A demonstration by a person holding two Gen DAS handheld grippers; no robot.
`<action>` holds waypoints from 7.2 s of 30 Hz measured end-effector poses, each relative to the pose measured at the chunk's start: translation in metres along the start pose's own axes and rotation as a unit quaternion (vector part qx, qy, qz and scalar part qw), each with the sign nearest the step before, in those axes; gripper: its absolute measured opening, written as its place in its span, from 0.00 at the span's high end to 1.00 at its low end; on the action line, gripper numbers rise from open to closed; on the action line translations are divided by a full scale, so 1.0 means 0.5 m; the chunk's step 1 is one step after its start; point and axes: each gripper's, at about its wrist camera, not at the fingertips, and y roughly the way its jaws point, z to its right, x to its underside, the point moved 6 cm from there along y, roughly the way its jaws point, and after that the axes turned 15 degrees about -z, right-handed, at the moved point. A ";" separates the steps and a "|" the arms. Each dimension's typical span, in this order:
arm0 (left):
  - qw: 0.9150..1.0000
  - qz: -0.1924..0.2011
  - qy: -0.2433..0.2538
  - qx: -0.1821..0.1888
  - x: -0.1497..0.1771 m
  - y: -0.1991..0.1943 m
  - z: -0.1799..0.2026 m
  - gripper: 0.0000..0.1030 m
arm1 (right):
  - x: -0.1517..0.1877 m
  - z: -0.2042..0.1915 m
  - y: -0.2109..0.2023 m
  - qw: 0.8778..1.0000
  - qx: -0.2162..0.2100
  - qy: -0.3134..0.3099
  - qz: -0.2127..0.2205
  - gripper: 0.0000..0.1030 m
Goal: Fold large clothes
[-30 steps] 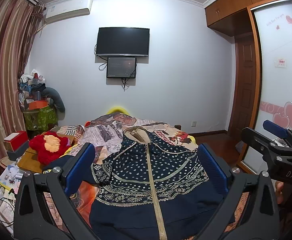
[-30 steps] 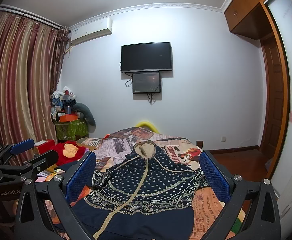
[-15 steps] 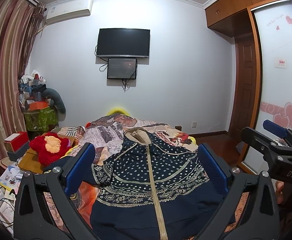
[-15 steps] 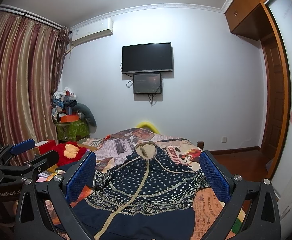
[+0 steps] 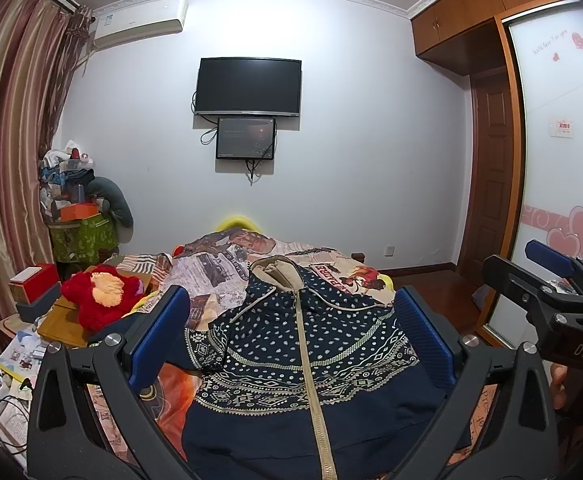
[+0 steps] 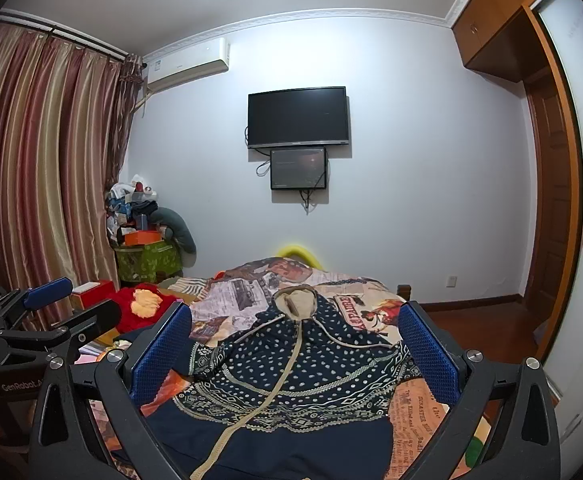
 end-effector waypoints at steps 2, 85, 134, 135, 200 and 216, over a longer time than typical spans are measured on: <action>1.000 0.000 0.000 0.000 0.000 0.001 0.001 0.00 | 0.001 0.000 0.000 1.000 0.000 0.000 0.000 0.00; 0.884 -0.374 -0.277 -0.052 0.211 0.761 -0.780 0.25 | 0.059 0.072 0.693 0.977 0.027 -0.047 -0.205 0.00; 0.892 -0.427 0.050 0.142 0.114 0.880 0.048 0.96 | 0.037 0.204 0.587 0.979 0.018 -0.023 -0.202 0.00; 0.889 -0.431 0.057 0.143 0.124 0.881 0.057 0.96 | 0.041 0.207 0.593 0.978 0.016 -0.023 -0.208 0.00; 0.880 -0.457 -0.104 -0.073 0.315 0.824 -0.437 0.40 | 0.092 0.170 0.796 0.944 -0.047 0.011 -0.327 0.95; 0.885 -0.445 -0.081 -0.111 0.266 0.734 -0.479 0.40 | 0.228 0.359 0.754 0.915 -0.002 0.063 -0.397 0.96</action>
